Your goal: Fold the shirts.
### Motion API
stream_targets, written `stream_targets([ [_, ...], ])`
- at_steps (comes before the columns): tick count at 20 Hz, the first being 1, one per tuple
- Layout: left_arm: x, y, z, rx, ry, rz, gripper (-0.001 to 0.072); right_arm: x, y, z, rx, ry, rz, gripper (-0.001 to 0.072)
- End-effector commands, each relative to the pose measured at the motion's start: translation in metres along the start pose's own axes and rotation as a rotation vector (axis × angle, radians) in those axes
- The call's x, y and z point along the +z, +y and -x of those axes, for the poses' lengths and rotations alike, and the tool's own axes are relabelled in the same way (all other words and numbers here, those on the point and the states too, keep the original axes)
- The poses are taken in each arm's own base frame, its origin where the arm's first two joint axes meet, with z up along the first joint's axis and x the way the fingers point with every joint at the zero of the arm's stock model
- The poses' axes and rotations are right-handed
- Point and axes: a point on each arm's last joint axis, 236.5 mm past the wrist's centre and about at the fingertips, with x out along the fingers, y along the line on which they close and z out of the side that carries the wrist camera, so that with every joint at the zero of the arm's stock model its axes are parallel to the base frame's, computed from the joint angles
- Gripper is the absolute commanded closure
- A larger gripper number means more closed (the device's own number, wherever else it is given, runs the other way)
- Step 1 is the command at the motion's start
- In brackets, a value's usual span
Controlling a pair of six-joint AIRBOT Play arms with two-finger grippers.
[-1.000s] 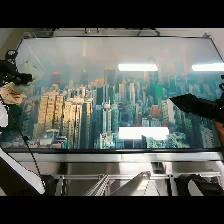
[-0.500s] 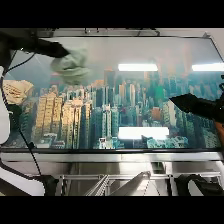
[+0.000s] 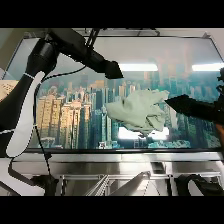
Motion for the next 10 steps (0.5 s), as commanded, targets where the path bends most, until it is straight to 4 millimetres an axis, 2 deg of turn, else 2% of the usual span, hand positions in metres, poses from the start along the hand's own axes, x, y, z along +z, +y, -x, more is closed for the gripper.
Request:
stream_targets([
  [1,-0.044,-0.004,0.001,-0.06,0.184,0.157,0.0004,-0.013,-0.013,0.0,-0.049,0.058,0.033,0.0172],
  [3,-0.072,0.001,0.015,-0.082,0.278,0.273,0.0004,-0.016,-0.023,-0.005,-0.068,0.082,0.017,0.0173],
  [5,-0.1,0.004,0.013,-0.095,0.323,0.366,0.0004,-0.023,-0.039,-0.019,-0.082,0.141,-0.023,0.0203],
  [8,-0.146,0.004,-0.019,-0.087,0.325,0.499,0.0004,-0.034,-0.077,-0.054,-0.108,0.236,-0.08,0.0219],
  [10,-0.178,0.008,-0.047,-0.058,0.323,0.573,0.0005,-0.031,-0.092,-0.078,-0.084,0.276,-0.102,0.0219],
])
